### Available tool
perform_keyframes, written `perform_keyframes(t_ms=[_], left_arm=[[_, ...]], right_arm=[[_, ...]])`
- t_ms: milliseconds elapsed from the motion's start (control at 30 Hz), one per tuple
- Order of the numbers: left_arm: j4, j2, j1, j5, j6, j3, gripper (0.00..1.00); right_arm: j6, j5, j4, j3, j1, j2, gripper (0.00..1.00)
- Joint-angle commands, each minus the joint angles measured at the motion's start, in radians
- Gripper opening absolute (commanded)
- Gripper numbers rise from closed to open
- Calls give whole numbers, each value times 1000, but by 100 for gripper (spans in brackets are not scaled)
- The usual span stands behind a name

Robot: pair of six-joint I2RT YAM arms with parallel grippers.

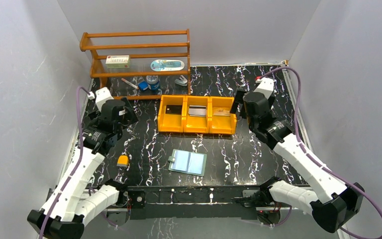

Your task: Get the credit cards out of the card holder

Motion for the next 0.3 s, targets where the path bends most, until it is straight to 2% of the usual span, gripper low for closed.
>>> perform_keyframes(t_ms=[0,100,267], left_arm=[[-94,-48,1,-161,-41,22,98],[-88,-83,1,-181,-27,-4,98],[-89,-64,2,-176,9,0,98]], right_arm=[[-81,13,1,75,-57,-27,98],[-76,-73,45,45,-58,-67,98],[-43,-108,82,-1,-58,-100,98]])
